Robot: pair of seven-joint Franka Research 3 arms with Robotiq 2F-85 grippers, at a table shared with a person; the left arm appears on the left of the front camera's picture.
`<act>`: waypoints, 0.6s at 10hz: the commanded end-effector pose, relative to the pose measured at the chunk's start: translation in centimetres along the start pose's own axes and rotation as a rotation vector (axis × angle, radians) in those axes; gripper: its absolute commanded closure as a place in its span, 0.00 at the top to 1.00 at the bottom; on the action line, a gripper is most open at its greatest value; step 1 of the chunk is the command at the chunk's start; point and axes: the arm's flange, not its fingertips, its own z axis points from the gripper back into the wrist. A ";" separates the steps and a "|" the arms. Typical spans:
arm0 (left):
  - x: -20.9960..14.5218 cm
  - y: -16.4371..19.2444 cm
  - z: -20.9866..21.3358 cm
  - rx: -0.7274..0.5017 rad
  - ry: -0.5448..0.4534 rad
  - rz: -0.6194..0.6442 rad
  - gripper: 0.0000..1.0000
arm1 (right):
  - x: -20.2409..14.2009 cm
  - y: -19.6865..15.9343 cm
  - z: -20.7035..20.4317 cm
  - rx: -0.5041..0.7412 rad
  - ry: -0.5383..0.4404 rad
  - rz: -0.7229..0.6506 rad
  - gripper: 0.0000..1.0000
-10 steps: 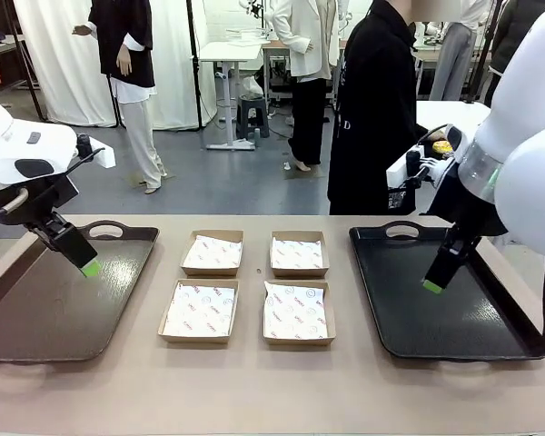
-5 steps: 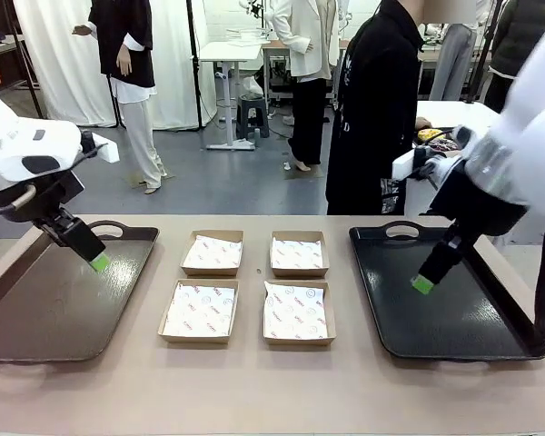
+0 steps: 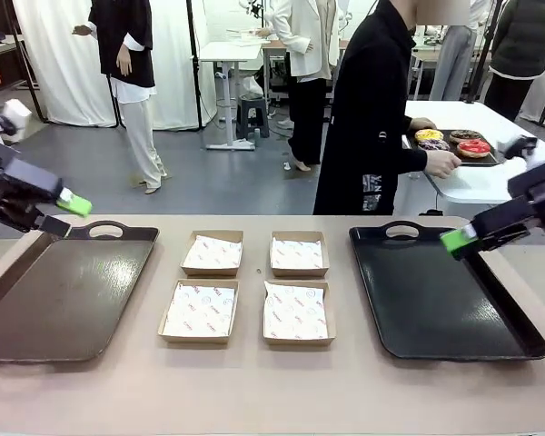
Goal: Individually package the donuts and arrange them on the tray.
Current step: Pick up one Paper togo box.
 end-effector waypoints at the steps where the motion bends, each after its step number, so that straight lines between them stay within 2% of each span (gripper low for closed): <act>1: -3.7 2.7 1.0 -0.220 -0.180 0.192 1.00 | -2.4 -3.0 0.5 0.233 -0.135 -0.198 1.00; 3: -5.5 5.1 3.9 -0.263 -0.227 0.275 1.00 | -4.3 -6.9 3.3 0.282 -0.210 -0.272 1.00; 5: -7.2 7.1 6.5 -0.290 -0.245 0.326 1.00 | -5.7 -8.3 5.1 0.278 -0.194 -0.316 1.00; 6: -8.4 8.0 7.9 -0.300 -0.266 0.340 1.00 | -6.4 -8.6 6.3 0.234 -0.206 -0.322 1.00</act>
